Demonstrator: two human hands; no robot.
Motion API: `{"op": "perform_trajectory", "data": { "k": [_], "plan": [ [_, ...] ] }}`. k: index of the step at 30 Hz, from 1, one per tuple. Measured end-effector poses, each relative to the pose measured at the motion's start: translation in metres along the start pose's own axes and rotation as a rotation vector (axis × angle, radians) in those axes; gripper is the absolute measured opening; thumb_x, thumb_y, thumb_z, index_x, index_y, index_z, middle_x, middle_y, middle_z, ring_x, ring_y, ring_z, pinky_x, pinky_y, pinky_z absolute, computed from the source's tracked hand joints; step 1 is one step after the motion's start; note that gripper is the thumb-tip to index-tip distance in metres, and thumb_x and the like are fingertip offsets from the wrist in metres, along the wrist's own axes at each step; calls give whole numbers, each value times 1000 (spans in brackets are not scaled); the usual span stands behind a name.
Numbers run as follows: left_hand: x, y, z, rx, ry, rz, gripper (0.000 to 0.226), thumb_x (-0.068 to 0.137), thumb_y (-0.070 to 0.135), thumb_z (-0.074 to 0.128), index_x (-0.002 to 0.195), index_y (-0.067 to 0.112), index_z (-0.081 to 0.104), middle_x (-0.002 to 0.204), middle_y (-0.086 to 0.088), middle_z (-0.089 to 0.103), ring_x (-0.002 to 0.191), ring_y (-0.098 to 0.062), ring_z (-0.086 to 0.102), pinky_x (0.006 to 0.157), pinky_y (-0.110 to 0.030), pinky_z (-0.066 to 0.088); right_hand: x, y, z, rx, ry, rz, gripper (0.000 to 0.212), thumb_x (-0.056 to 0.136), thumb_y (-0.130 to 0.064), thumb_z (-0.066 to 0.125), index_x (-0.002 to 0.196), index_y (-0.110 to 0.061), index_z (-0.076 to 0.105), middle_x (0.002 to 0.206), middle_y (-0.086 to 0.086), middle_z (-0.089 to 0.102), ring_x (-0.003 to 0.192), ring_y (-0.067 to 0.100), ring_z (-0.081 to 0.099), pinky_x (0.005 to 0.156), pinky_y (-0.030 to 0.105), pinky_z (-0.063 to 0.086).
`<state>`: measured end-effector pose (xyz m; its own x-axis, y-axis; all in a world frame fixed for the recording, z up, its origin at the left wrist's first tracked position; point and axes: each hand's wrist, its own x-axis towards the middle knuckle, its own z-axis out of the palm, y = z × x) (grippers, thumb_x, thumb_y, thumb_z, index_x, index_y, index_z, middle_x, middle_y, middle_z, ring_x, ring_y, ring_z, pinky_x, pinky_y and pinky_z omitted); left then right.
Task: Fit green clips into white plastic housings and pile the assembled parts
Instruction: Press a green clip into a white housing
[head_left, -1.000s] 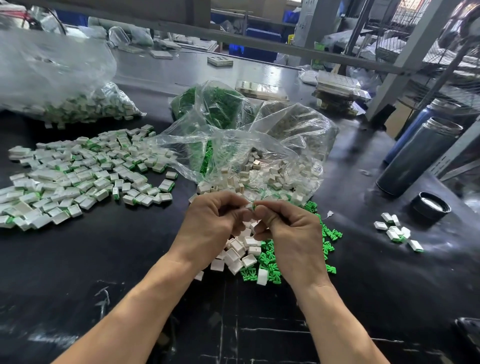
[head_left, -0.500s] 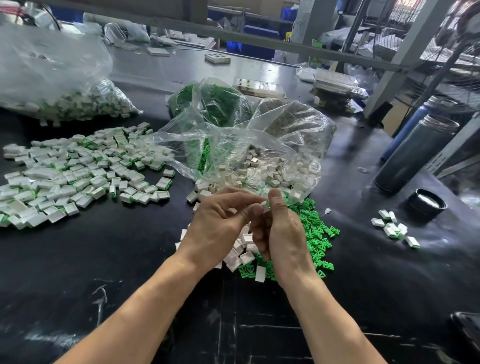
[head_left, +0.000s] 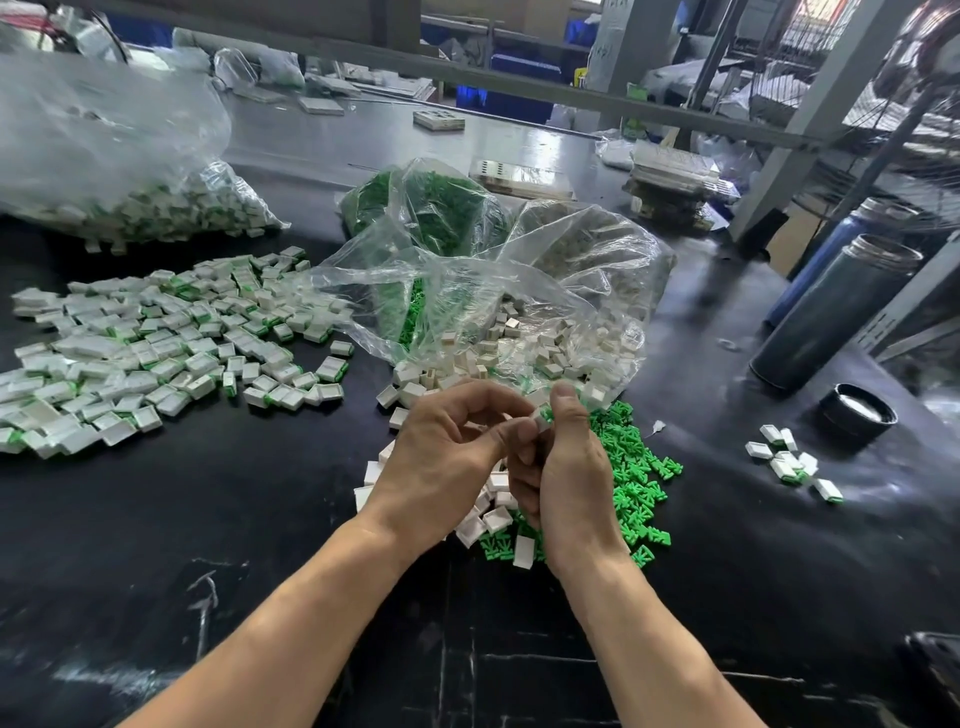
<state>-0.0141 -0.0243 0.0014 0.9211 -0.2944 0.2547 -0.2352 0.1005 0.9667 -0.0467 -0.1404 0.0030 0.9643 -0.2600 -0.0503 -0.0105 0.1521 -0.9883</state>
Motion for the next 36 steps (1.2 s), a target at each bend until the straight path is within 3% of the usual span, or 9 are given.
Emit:
{"op": "perform_trajectory", "data": {
  "k": [9, 12, 15, 19, 27, 29, 31, 34, 36],
  "plan": [
    [0, 0, 2, -11, 5, 15, 8, 87, 7, 78, 93, 13, 78, 99, -12, 73, 91, -34, 71, 86, -53, 60, 7, 8, 1, -141, 64, -98, 61, 96, -62, 31, 49, -30, 54, 47, -14, 36, 45, 8, 31, 48, 29, 27],
    [0, -1, 3, -14, 17, 8, 8, 86, 8, 79, 91, 15, 77, 99, -14, 73, 90, -43, 68, 85, -62, 56, 10, 10, 2, -227, 128, -149, 59, 94, -59, 28, 52, -35, 61, 46, -16, 47, 47, 5, 42, 55, 34, 33],
    [0, 0, 3, -4, 14, 18, 7, 85, 13, 79, 91, 17, 77, 99, -13, 73, 89, -41, 68, 83, -60, 57, 11, 11, 3, -279, 179, -184, 58, 95, -59, 27, 60, -37, 68, 57, -14, 63, 56, 7, 58, 60, 33, 44],
    [-1, 0, 2, 20, 9, 25, 10, 88, 10, 78, 91, 20, 77, 100, -8, 73, 90, -37, 69, 83, -60, 57, 12, 11, 4, -300, 191, -192, 65, 97, -55, 26, 80, -17, 77, 79, 1, 77, 77, 18, 74, 74, 41, 58],
    [-1, 0, 3, 59, 7, 29, 9, 89, 12, 79, 92, 20, 77, 98, -2, 75, 90, -31, 72, 82, -60, 57, 8, 11, 4, -271, 162, -206, 64, 100, -54, 27, 87, -18, 78, 88, 1, 79, 86, 14, 76, 83, 41, 60],
    [-2, 1, 2, 69, 6, 20, 6, 89, 15, 79, 93, 19, 77, 98, -1, 75, 89, -29, 73, 83, -58, 58, 7, 10, 3, -254, 134, -199, 62, 102, -58, 27, 79, -30, 77, 75, -11, 75, 72, 2, 71, 70, 27, 56],
    [-2, 3, 0, 74, 21, -1, 7, 88, 20, 80, 94, 21, 76, 94, 0, 76, 87, -25, 74, 84, -51, 60, 5, 7, 0, -279, 136, -202, 65, 103, -63, 26, 62, -35, 69, 54, -18, 59, 50, -2, 54, 52, 16, 42],
    [1, 2, -7, 128, 67, 10, 9, 87, 23, 80, 94, 27, 75, 88, 9, 76, 80, -5, 70, 70, -22, 57, 7, 4, -11, -296, 170, -253, 57, 103, -60, 37, 71, -24, 67, 57, -9, 55, 52, 8, 47, 54, 28, 36],
    [2, 2, -11, 155, 92, 12, 11, 87, 20, 80, 92, 28, 74, 86, 14, 75, 75, 1, 68, 65, -13, 52, 8, 0, -18, -273, 144, -299, 43, 101, -55, 47, 82, -24, 69, 69, -2, 64, 57, 12, 51, 57, 34, 38]
  ]
}}
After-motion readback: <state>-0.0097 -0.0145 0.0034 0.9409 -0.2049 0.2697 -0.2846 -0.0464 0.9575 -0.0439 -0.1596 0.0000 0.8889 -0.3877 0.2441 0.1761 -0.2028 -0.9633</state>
